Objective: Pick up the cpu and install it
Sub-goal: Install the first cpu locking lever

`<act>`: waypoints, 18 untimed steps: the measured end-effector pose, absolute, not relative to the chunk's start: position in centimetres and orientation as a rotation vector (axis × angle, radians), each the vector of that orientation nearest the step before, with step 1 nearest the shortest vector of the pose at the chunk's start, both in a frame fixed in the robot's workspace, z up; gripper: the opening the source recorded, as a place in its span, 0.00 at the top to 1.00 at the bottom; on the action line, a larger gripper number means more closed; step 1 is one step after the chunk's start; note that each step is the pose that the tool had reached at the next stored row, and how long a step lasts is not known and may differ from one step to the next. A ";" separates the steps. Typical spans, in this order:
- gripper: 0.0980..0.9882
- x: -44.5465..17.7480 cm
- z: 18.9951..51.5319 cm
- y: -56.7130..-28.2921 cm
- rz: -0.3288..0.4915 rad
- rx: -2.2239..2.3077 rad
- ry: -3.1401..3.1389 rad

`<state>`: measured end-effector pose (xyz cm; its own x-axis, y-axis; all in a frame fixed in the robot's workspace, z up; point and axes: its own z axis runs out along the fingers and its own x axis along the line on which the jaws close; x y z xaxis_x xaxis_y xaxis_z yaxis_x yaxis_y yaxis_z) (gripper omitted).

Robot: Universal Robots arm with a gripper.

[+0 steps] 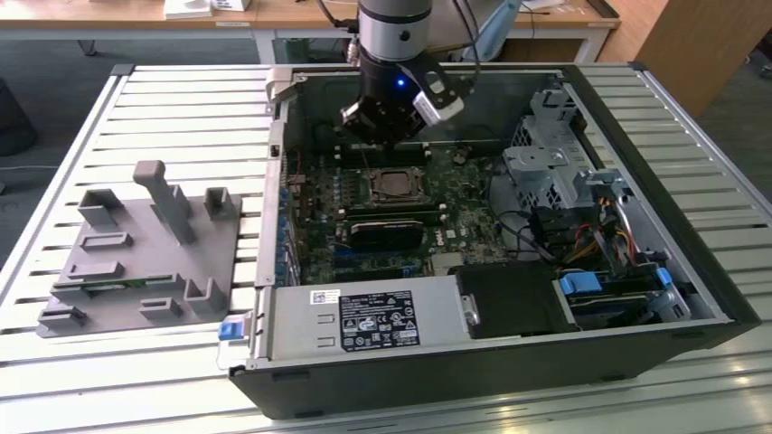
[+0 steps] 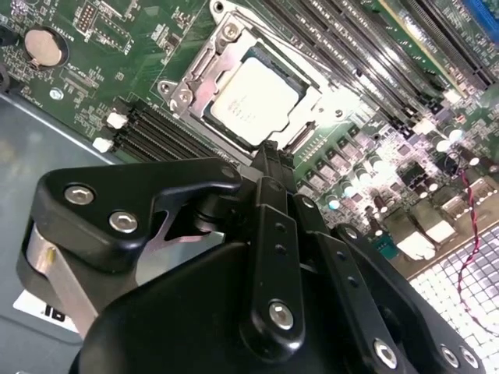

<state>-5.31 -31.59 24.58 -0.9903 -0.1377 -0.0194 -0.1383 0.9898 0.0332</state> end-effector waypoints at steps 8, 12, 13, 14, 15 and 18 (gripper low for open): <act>0.99 -6.3 24.6 -31.8 0.054 -0.217 3.116; 0.99 -6.9 24.5 -31.8 0.054 -0.217 3.116; 0.99 -7.1 24.5 -31.8 0.054 -0.217 3.116; 0.99 -7.2 24.5 -31.8 0.054 -0.217 3.116; 0.99 -7.4 24.5 -31.8 0.054 -0.217 3.116; 0.99 -7.7 24.5 -31.8 0.054 -0.217 3.116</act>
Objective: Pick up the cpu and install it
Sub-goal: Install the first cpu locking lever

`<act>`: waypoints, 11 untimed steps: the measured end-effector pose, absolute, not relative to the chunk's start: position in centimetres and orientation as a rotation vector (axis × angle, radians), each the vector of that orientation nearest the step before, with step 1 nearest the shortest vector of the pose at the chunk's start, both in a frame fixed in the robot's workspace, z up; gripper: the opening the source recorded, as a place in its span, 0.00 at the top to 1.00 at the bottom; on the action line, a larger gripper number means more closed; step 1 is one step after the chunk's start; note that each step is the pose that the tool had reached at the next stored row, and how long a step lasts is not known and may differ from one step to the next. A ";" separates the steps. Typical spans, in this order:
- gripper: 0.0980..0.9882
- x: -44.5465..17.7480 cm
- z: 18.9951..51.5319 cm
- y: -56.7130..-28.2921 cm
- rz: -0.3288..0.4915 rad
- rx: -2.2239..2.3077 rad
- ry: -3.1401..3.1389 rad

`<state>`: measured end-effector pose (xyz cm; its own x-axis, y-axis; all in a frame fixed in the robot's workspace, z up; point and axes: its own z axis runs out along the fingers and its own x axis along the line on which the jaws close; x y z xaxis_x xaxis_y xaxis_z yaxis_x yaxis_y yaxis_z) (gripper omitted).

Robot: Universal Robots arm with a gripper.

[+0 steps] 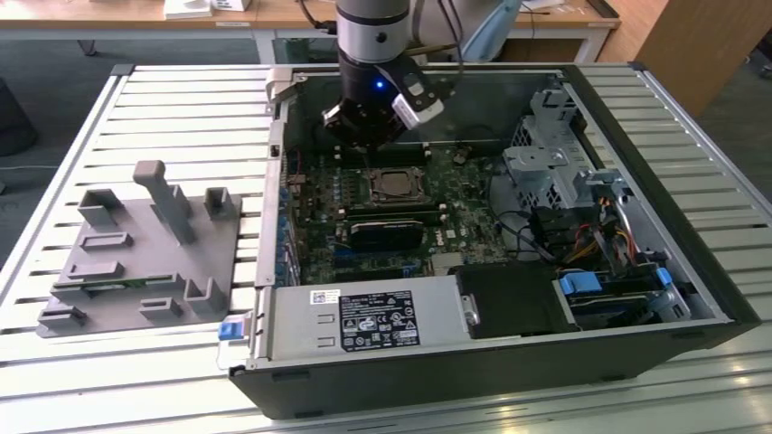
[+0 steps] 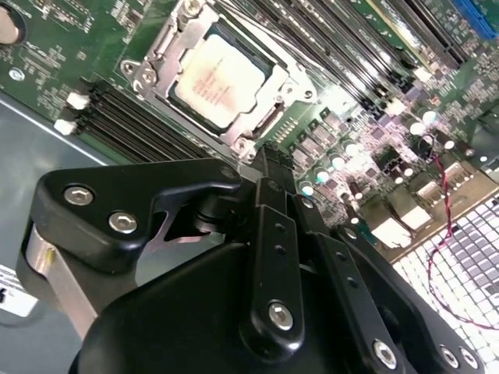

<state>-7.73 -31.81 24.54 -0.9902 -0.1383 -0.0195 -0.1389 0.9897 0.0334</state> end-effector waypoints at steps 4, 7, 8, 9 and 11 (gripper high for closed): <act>0.99 -8.2 24.5 -31.8 0.054 -0.217 3.116; 0.99 -8.9 24.5 -31.8 0.054 -0.217 3.116; 0.99 -9.1 24.5 -31.8 0.054 -0.217 3.116; 0.99 -9.4 24.5 -31.8 0.054 -0.217 3.116; 0.99 -9.6 24.5 -31.6 0.054 -0.215 3.117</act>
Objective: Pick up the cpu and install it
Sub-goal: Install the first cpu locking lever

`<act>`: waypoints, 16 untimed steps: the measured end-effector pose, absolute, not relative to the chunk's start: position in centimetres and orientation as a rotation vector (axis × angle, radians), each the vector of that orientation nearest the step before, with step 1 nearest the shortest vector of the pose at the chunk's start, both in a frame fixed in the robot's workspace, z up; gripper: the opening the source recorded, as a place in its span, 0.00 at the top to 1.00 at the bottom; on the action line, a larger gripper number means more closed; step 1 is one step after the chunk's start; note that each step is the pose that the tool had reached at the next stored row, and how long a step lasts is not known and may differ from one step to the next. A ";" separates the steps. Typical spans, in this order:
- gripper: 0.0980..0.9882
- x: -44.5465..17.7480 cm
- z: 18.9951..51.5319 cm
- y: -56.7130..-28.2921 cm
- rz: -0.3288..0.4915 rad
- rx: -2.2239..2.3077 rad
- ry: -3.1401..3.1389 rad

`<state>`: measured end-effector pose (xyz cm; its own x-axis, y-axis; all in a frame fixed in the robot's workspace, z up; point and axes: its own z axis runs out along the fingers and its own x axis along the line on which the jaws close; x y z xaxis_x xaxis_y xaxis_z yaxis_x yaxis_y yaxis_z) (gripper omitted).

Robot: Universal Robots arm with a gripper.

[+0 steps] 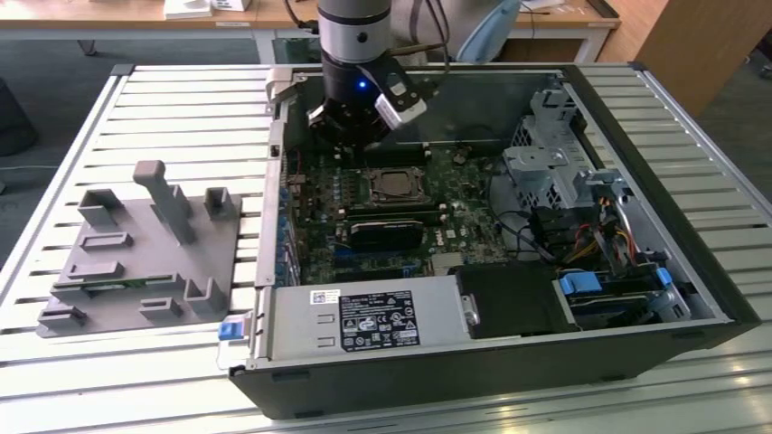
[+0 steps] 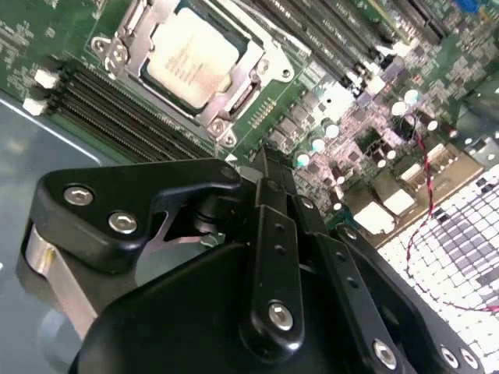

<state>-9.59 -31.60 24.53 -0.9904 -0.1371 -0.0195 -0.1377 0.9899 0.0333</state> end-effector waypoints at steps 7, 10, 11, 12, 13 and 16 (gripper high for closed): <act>0.99 -9.7 24.5 -30.9 0.054 -0.199 3.118; 0.99 -9.8 24.5 -30.9 0.054 -0.199 3.117; 0.99 -9.8 24.5 -30.9 0.054 -0.198 3.117; 0.99 -9.9 24.5 -30.8 0.054 -0.198 3.117; 0.99 -9.9 24.5 -30.8 0.054 -0.198 3.117; 0.99 -9.9 24.5 -30.5 0.054 -0.198 3.118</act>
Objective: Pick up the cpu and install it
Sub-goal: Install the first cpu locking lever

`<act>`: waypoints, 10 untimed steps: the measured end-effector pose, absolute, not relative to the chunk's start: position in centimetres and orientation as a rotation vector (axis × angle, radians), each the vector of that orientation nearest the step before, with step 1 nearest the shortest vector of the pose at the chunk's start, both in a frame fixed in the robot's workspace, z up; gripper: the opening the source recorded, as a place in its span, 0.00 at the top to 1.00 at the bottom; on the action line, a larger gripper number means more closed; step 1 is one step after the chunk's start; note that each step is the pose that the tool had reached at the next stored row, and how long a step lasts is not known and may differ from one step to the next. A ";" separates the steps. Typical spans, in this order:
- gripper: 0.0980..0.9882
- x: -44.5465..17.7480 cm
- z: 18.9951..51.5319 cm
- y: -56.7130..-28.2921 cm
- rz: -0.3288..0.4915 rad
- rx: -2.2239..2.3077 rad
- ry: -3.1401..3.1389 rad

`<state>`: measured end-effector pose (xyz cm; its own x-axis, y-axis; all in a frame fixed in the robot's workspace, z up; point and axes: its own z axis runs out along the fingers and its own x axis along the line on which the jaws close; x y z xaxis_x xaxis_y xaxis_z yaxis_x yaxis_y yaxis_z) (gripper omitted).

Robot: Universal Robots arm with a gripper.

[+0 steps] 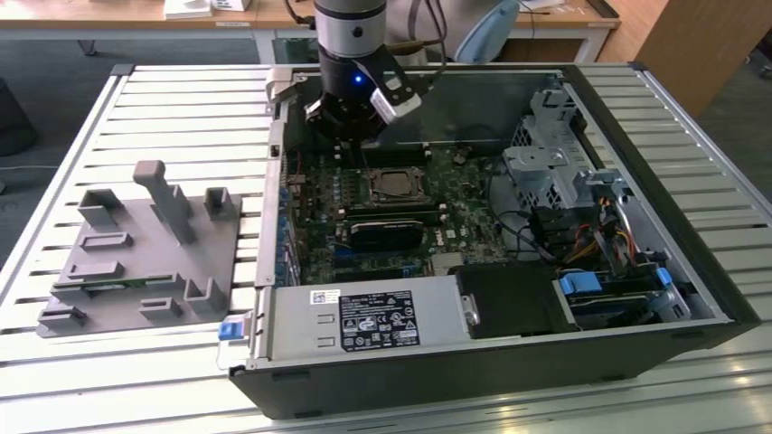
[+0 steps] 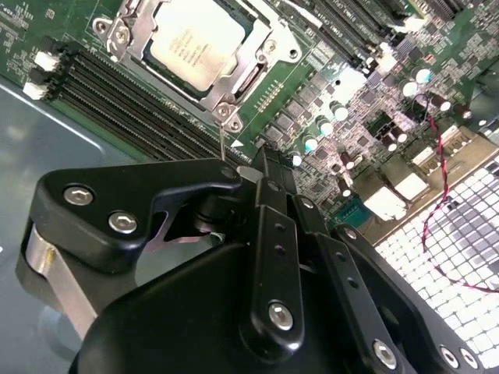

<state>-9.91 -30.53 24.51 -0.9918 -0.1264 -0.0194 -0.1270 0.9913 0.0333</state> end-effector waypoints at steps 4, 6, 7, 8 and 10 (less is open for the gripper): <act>0.99 -10.0 24.5 -30.2 0.054 -0.198 3.117; 0.99 -10.0 24.5 -29.9 0.053 -0.194 3.118; 0.99 -10.0 24.5 -29.8 0.053 -0.191 3.118; 0.99 -10.0 24.5 -29.7 0.053 -0.190 3.118; 0.99 -10.0 24.6 -29.6 0.053 -0.189 3.118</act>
<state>-10.00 -29.59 24.59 -0.9926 -0.1202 -0.0193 -0.1207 0.9922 0.0325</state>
